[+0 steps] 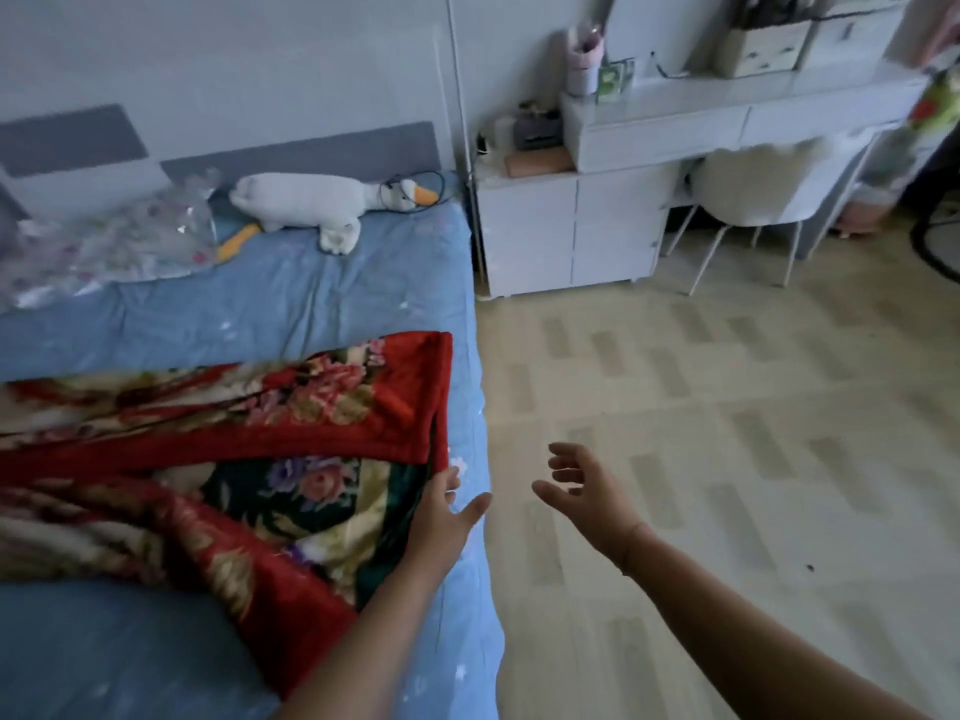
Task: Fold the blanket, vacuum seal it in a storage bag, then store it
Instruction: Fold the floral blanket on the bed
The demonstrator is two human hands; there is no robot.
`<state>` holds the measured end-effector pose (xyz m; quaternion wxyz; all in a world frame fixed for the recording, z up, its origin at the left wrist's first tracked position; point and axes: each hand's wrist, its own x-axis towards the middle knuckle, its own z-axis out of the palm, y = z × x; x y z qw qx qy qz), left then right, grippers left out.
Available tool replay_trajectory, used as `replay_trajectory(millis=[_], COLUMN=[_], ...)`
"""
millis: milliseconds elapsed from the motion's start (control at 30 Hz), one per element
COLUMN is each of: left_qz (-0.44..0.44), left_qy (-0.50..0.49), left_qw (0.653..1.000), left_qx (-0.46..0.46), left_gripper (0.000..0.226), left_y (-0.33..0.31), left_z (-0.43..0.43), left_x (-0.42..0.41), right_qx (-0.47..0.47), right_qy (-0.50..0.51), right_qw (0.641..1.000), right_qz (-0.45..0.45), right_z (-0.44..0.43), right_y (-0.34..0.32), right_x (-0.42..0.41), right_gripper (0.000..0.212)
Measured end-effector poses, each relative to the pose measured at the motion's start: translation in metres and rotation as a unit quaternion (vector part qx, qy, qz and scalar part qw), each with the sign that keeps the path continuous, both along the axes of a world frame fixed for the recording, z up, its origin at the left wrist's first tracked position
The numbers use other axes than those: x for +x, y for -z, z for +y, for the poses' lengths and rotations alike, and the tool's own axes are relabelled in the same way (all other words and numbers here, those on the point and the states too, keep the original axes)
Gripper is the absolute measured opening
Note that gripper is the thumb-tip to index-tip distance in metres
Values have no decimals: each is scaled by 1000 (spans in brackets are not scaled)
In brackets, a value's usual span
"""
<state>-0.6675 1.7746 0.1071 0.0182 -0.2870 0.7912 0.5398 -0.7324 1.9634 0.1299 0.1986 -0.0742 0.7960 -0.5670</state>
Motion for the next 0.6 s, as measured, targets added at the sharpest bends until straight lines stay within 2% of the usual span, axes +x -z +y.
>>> replay_trajectory(millis=[300, 400, 600], left_qz=[-51, -60, -85], left_qy=[-197, -299, -433], left_qw=[979, 952, 896], left_qx=[-8, 1, 40], left_gripper=[53, 52, 60], left_y=[24, 34, 65], left_z=[-84, -100, -113], left_x=[-60, -72, -54], right_qx=[-2, 7, 58], right_qy=[-198, -277, -399], right_qw=[980, 960, 914], right_qz=[-10, -20, -40], right_z=[-114, -153, -217], right_y=[15, 28, 62], right_x=[-138, -178, -215], right_gripper=[46, 40, 57])
